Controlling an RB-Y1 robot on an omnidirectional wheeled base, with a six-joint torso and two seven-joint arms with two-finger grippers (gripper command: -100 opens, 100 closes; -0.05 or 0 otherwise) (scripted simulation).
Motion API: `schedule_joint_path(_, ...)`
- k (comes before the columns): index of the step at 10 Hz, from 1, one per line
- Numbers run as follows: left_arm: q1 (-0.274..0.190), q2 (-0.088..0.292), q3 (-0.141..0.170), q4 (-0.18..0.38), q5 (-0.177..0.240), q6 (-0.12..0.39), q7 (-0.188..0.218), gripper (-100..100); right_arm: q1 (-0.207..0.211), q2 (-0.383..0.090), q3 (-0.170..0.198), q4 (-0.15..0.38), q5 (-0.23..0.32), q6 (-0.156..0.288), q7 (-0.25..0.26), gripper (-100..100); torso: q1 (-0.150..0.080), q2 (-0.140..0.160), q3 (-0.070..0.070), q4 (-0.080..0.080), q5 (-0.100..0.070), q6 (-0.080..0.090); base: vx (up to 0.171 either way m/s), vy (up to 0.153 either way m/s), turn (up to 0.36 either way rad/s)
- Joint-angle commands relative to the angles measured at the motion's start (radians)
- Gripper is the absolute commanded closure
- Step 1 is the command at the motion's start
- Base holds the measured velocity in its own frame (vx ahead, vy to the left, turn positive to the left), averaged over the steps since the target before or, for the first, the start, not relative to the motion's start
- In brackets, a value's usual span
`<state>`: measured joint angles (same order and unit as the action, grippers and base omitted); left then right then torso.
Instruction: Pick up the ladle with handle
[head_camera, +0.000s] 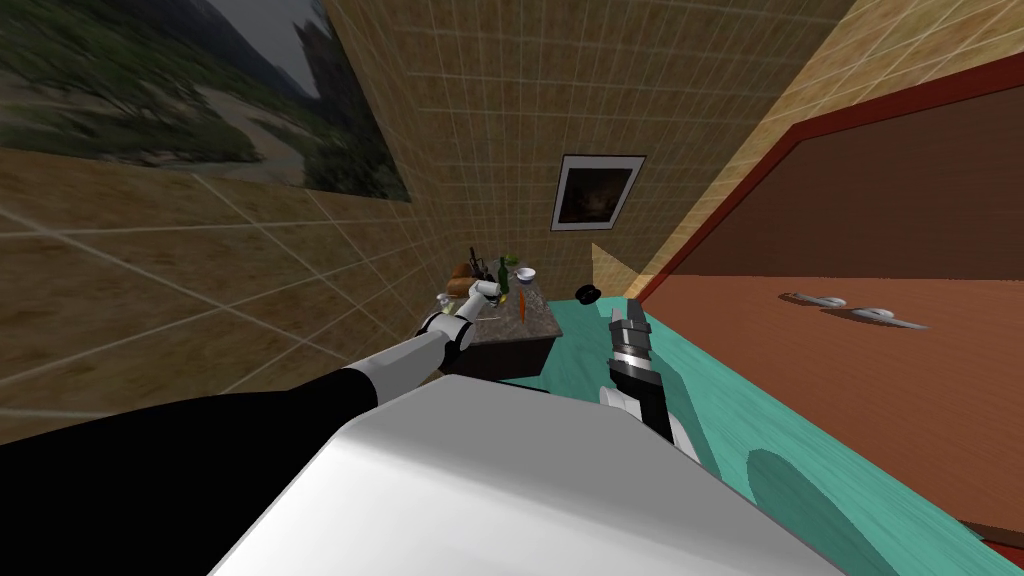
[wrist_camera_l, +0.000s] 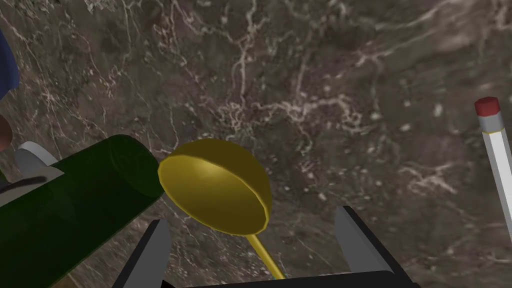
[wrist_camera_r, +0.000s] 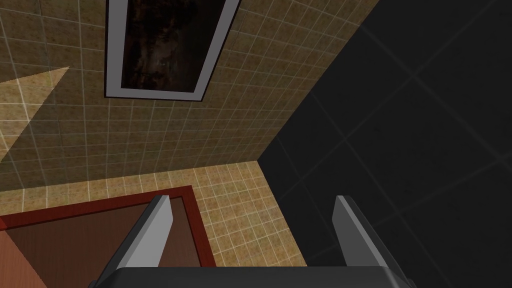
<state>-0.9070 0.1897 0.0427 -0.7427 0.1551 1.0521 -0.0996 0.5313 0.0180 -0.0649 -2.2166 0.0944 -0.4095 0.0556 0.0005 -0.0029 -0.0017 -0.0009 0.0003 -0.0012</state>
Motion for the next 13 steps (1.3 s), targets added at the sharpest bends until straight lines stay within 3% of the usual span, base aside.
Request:
schedule_joint_path(1,0.000,0.000,0.000,0.000,0.000,0.000,0.000,-100,0.000,0.000,0.000,0.000,0.000,0.000,0.000,0,0.000,0.000,0.000,0.000,0.000,0.000,0.013,0.003,-0.001)
schedule_joint_path(2,-0.001,0.000,0.000,0.004,0.000,0.000,0.000,0,0.000,0.000,0.000,0.000,0.000,0.000,0.000,0,0.000,0.001,0.001,0.000,0.000,0.000,0.000,0.000,0.000)
schedule_joint_path(3,-0.020,0.002,0.012,0.048,-0.010,-0.025,0.006,-100,0.000,0.000,0.000,0.000,0.000,0.000,0.000,0,0.000,0.002,0.001,0.001,0.000,0.000,-0.001,0.016,-0.075)
schedule_joint_path(7,-0.057,0.004,0.036,0.137,-0.032,-0.075,0.018,-100,0.000,0.000,0.000,0.000,0.000,0.000,0.000,0,0.001,0.004,0.002,0.001,0.000,0.000,-0.014,0.030,-0.067)
schedule_joint_path(13,-0.149,0.011,0.095,0.356,-0.086,-0.200,0.047,-100,0.000,0.000,0.000,0.000,0.000,0.000,0.000,0,0.001,0.003,0.002,0.001,0.000,0.000,-0.014,0.034,-0.095)
